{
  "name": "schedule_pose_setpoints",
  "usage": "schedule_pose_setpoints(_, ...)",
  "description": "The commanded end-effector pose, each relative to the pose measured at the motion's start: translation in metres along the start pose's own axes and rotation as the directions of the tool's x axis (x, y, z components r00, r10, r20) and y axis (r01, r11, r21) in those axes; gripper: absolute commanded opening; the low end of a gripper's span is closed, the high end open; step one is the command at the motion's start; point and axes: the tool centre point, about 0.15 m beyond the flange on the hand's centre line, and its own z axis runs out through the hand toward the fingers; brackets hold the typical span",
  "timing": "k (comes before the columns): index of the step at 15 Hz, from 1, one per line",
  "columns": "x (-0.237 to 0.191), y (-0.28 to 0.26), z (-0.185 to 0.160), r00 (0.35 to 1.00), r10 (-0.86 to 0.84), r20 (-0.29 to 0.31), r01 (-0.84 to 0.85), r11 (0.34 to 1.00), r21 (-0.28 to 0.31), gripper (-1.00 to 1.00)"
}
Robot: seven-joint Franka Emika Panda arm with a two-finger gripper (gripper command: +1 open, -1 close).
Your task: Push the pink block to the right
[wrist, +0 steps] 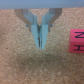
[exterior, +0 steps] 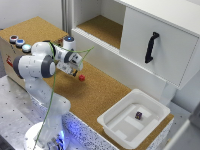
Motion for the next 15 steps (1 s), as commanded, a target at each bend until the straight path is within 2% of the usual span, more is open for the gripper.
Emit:
schedule_pose_setpoints(1,0.03,0.039,0.019,0.998,0.025,0.057,-0.024,1.0,-0.014,-1.0)
schedule_pose_setpoints(11,0.026,0.092,0.01,0.988,0.147,0.046,-0.144,0.988,-0.06,-1.0)
schedule_pose_setpoints(15,0.027,0.117,0.0,0.984,0.177,0.024,-0.173,0.979,-0.105,-1.0)
